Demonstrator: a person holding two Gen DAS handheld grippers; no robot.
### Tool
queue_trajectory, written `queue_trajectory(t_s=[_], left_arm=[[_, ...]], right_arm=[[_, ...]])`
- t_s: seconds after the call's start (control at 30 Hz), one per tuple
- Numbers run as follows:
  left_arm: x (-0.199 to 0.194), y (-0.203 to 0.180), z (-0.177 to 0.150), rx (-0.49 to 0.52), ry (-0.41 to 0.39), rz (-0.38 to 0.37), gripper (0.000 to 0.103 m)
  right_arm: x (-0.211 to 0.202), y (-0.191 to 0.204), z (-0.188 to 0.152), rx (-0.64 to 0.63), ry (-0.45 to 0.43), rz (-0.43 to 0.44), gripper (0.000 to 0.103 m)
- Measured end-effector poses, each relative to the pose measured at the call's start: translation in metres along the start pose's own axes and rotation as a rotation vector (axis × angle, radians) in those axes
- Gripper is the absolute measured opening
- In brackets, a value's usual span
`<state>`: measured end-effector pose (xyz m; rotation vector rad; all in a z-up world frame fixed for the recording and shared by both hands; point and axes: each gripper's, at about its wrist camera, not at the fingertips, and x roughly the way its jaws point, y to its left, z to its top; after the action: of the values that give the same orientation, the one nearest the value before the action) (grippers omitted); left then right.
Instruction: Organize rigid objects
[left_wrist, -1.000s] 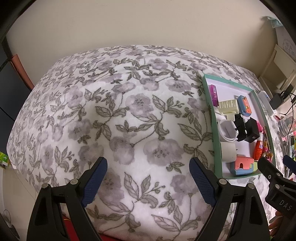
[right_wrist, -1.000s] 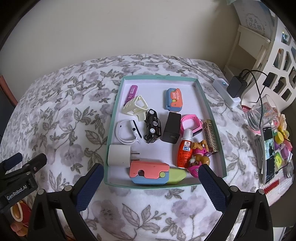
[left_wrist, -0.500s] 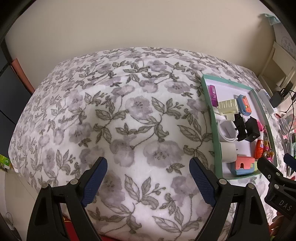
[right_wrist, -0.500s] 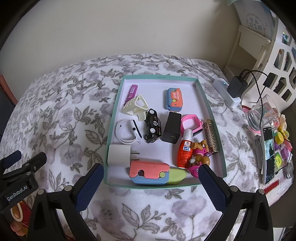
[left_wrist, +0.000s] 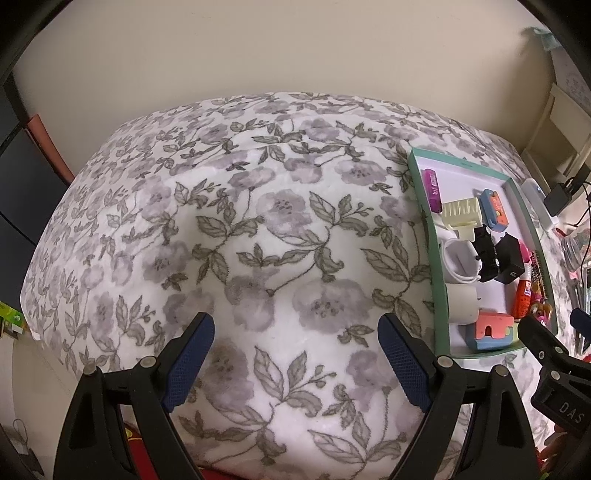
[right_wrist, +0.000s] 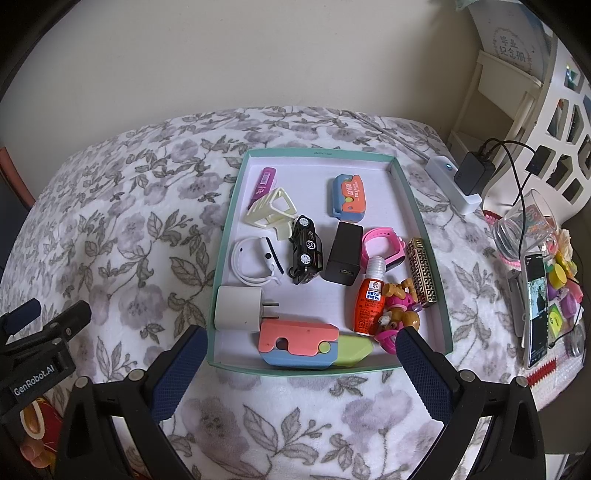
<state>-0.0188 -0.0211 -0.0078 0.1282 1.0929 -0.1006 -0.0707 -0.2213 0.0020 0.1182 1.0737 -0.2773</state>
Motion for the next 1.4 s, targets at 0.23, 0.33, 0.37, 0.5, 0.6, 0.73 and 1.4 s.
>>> queue_trajectory(t_s=[0.23, 0.33, 0.37, 0.5, 0.6, 0.73, 1.4], left_arm=[[-0.0004, 0.0009, -0.0002, -0.004, -0.003, 0.009, 0.091], [-0.0006, 0.0008, -0.0001, -0.004, -0.003, 0.010, 0.091], [-0.0006, 0.0006, 0.0000, -0.003, -0.004, 0.010, 0.091], [-0.0011, -0.0001, 0.0002, -0.004, -0.004, 0.011, 0.091], [-0.0013, -0.0002, 0.0003, -0.005, -0.004, 0.011, 0.091], [-0.0014, 0.0000, 0.0003, -0.002, -0.005, 0.011, 0.091], [-0.0011, -0.0004, -0.0001, -0.007, 0.000, 0.013, 0.091]], right_arm=[[-0.0002, 0.0024, 0.0007, 0.000, 0.000, -0.001, 0.103], [-0.0001, 0.0029, 0.0008, 0.001, 0.001, -0.002, 0.103], [-0.0002, 0.0031, 0.0008, 0.001, 0.001, -0.002, 0.103], [-0.0001, 0.0022, 0.0004, 0.002, 0.001, -0.003, 0.103], [0.0004, 0.0025, 0.0004, 0.000, 0.001, -0.003, 0.103], [0.0005, 0.0023, 0.0002, -0.001, 0.002, -0.003, 0.103], [0.0019, 0.0026, -0.0007, -0.002, 0.005, -0.007, 0.103]])
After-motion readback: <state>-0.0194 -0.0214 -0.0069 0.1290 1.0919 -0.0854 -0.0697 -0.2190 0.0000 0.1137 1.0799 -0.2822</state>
